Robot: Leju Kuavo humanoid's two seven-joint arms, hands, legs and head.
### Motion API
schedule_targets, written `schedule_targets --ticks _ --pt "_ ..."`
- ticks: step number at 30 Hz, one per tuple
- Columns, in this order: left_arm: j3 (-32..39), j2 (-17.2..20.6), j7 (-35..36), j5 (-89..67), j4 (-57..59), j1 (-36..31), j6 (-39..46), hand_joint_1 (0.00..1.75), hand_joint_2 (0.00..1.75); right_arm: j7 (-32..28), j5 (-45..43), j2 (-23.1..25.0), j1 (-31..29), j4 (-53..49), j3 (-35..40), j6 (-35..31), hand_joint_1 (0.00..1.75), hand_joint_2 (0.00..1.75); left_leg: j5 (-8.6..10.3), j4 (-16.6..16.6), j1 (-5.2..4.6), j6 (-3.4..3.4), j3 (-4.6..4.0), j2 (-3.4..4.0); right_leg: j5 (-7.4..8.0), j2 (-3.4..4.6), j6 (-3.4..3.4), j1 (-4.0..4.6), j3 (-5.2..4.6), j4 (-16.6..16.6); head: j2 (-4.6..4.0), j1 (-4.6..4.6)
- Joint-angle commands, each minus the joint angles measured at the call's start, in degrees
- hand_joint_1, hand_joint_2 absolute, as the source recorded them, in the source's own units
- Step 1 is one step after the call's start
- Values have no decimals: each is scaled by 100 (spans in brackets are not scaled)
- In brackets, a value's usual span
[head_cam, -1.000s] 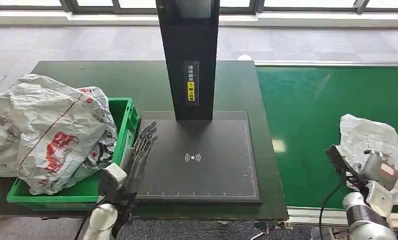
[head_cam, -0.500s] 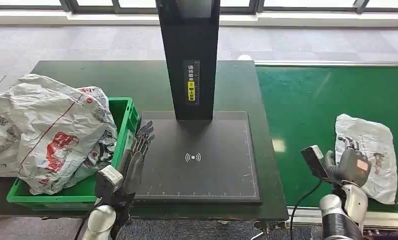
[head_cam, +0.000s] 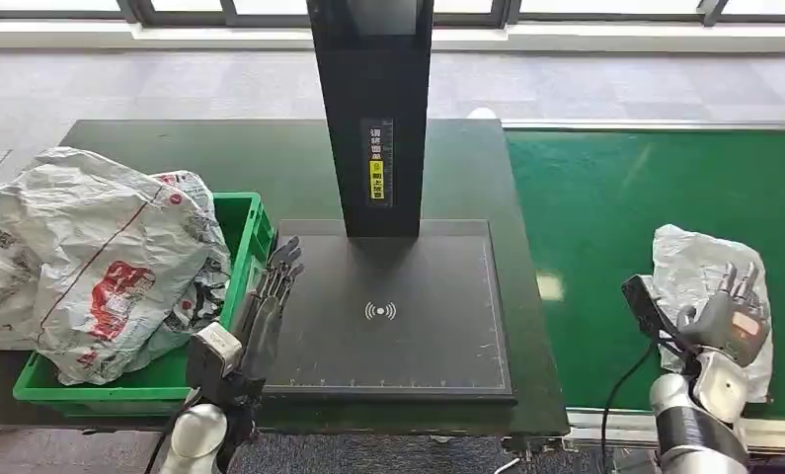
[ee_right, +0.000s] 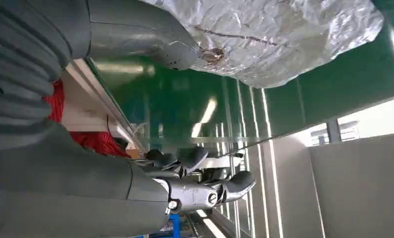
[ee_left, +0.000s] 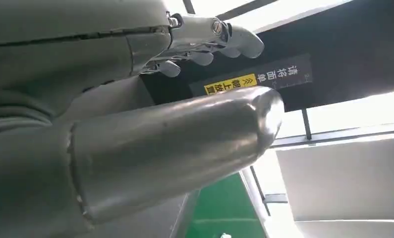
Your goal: Moved the parcel from conveyor to table for the left to box.
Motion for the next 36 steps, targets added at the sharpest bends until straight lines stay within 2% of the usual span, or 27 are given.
schedule_targets --ticks 1,4,5,7,10,14,15,16,18,19,20,21,23,24,26,30,31,34,36 --pt "194 76 33 -15 238 -92 1 0 0 217 140 -376 -517 1455 -325 479 0 175 -3 -2 1 1 5 5 0 1 -2 2 6 -4 -2 0" --pt "196 84 33 -15 276 -110 -1 0 0 224 172 -378 -479 1516 -338 507 0 175 -2 -6 0 1 8 6 0 0 -4 2 8 -7 -2 0" --pt "187 94 33 -12 324 -159 -5 0 0 470 280 -424 -506 1705 -340 1082 0 175 -2 -5 2 1 6 10 1 2 -5 4 7 -9 -2 0" --pt "178 104 31 -18 402 -265 -13 0 0 773 395 -436 -408 1837 -377 1642 0 175 -2 -1 1 1 1 0 -1 -6 -3 2 4 -3 -2 0" --pt "188 94 56 3 455 -344 -10 0 0 817 412 -401 -280 1856 -428 1757 0 175 1 -5 3 0 4 -8 -1 -12 -3 4 6 -7 -2 0" --pt "134 79 136 8 583 -472 -29 0 0 1314 689 -406 -58 2025 -456 2956 0 175 0 -6 4 -1 4 -5 -2 -12 -6 5 7 -9 -2 2" --pt "115 69 157 5 635 -521 -30 0 0 1320 721 -412 18 2071 -487 3123 0 175 -3 -4 6 -1 3 -1 -2 -9 -6 7 6 -8 -2 0" --pt "112 39 204 6 705 -591 -33 0 0 1326 758 -429 81 2108 -565 3586 0 175 0 -5 6 -1 4 -9 -2 -13 -4 7 7 -9 0 0" --pt "110 1 256 8 743 -636 -27 0 0 1217 669 -445 87 2161 -712 3836 0 175 1 -3 6 0 5 -15 -4 -19 -3 8 9 -9 -2 0" --pt "125 -19 264 6 768 -648 -24 0 0 960 791 -458 83 2155 -579 3983 175 175 2 -5 12 1 8 -22 -3 -28 -3 14 17 -16 -2 0" --pt "136 -18 267 7 792 -643 -20 0 0 885 769 -454 46 2168 -611 4061 175 175 5 -6 11 3 9 -21 -1 -30 -3 14 19 -20 -2 -2" --pt "141 -11 268 5 812 -636 -20 0 0 857 790 -444 14 2156 -595 4068 175 175 4 -4 17 3 16 -20 -2 -29 -1 21 27 -25 -2 0" --pt "182 45 252 7 791 -515 -23 0 0 739 849 -389 -239 2060 -581 3585 175 175 8 -7 22 3 17 -28 0 -33 3 24 31 -35 0 0" --pt "221 69 219 25 763 -437 -22 0 0 665 822 -362 -393 2020 -618 3284 175 175 3 -6 21 4 29 -13 -1 -15 3 24 39 -33 -2 0" --pt "259 82 191 33 715 -363 -33 0 0 612 825 -346 -514 2019 -638 3088 175 175 0 -6 21 4 31 8 6 7 5 24 48 -34 -2 0" --pt "317 95 171 43 673 -329 -58 0 0 133 761 -184 -459 1794 -706 1972 175 175 2 -7 20 2 25 24 16 19 7 22 36 -34 -2 0" --pt "317 95 171 43 673 -329 -58 0 0 133 761 -184 -459 1794 -706 1972 175 175 0 -3 21 1 28 16 13 12 8 22 42 -32 -2 0" --pt "349 98 179 45 671 -337 -61 0 0 -254 728 7 -312 1528 -653 1179 175 175 1 -7 18 1 21 17 13 14 5 20 32 -29 -2 0" --pt "351 98 179 45 665 -332 -61 0 0 -245 731 19 -316 1524 -649 1177 175 175 -2 -1 21 1 24 12 11 12 7 22 35 -23 -2 0"
